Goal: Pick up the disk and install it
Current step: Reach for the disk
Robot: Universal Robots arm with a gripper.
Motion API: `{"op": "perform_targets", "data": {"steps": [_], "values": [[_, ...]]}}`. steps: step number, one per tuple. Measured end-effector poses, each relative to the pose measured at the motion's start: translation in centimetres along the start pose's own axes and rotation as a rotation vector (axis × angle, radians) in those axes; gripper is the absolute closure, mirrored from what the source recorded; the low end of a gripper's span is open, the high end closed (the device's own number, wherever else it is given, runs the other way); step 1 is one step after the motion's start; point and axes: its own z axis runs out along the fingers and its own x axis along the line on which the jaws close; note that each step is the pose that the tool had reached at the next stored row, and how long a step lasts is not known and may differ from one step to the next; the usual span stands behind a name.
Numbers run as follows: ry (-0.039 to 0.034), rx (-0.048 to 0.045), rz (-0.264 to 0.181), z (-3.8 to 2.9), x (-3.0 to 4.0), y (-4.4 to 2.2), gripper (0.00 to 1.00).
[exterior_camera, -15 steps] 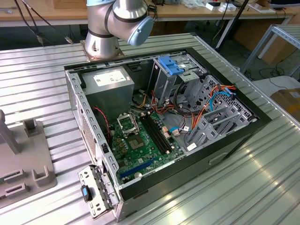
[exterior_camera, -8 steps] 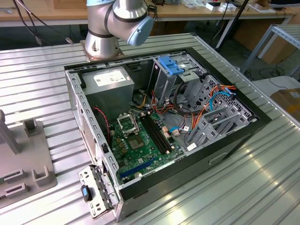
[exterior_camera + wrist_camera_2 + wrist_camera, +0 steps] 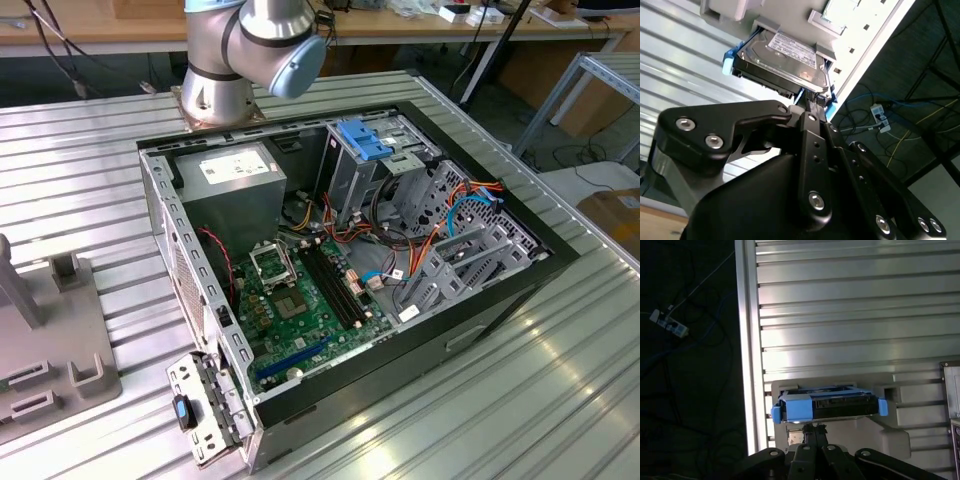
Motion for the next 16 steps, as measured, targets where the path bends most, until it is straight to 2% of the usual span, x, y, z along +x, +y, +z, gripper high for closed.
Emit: {"op": "perform_targets", "data": {"steps": [4,5,9,11,13,16], "values": [[0.0017,-0.0071,0.0,0.45,0.04,0.45,0.89],[0.0025,-0.0074,0.0,0.78,0.16,0.66,0.89],[0.0026,-0.0075,0.0,1.04,0.75,1.1,0.89],[0.0024,-0.0075,0.0,1.2,0.89,1.09,0.89],[0.0048,-0.0072,0.0,1.88,0.95,1.05,0.89],[0.0049,-0.0071,0.0,1.97,0.95,1.06,0.89]]}}
